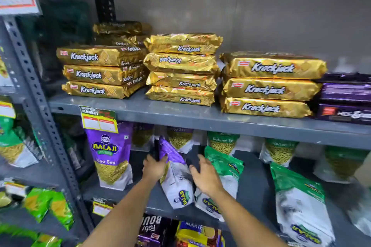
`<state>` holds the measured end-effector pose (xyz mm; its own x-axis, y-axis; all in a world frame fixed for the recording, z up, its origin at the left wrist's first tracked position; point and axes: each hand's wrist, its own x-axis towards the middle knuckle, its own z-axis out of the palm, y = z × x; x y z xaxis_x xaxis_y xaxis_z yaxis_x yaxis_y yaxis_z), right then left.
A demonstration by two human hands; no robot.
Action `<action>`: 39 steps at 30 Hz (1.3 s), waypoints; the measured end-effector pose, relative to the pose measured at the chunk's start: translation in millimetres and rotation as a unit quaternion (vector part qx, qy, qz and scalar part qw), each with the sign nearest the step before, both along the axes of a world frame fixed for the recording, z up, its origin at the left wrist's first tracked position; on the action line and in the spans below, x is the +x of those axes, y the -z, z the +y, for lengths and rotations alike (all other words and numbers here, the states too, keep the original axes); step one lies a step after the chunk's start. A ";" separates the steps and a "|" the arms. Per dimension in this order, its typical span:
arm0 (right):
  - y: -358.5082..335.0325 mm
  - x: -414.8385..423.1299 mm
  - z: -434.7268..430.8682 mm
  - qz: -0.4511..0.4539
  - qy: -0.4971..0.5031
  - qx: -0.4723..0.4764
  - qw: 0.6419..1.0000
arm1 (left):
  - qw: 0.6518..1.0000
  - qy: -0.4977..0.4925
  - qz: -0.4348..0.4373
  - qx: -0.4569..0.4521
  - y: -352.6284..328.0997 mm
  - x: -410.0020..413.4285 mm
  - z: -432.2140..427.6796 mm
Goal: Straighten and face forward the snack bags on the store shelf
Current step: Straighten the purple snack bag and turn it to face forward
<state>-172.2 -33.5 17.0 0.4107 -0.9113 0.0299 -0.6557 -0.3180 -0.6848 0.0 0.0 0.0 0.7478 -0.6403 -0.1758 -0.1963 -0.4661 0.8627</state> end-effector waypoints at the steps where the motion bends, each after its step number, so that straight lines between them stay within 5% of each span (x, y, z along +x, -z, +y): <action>1: 5.7 14.8 -6.3 -0.036 0.035 0.061 0.997 | 0.999 -0.015 0.045 -0.015 2.8 5.3 -13.1; 6: 32.6 53.4 -19.4 -0.039 0.020 0.279 0.959 | 0.979 -0.006 0.183 -0.086 12.9 25.9 -58.9; 15: 60.5 85.7 -13.7 -0.058 0.071 0.285 0.954 | 0.997 -0.029 0.050 -0.049 39.6 60.2 -86.4; 22: 66.4 107.7 10.6 0.048 0.157 0.130 0.978 | 0.995 -0.047 0.060 -0.060 27.9 79.0 -109.2; 28: 88.0 128.9 9.3 0.086 0.223 -0.130 0.962 | 0.926 0.047 0.318 -0.201 -14.2 76.7 -111.6; 39: 142.9 128.9 9.7 0.070 0.177 -0.130 0.973 | 0.903 0.148 0.313 -0.256 -28.6 76.6 -83.3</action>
<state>-43.2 -23.8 -125.9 0.0896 -0.9654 0.2450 -0.8364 -0.2065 -0.5077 76.6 -83.3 28.6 0.3883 -0.9125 -0.1289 0.3533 0.0183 0.9353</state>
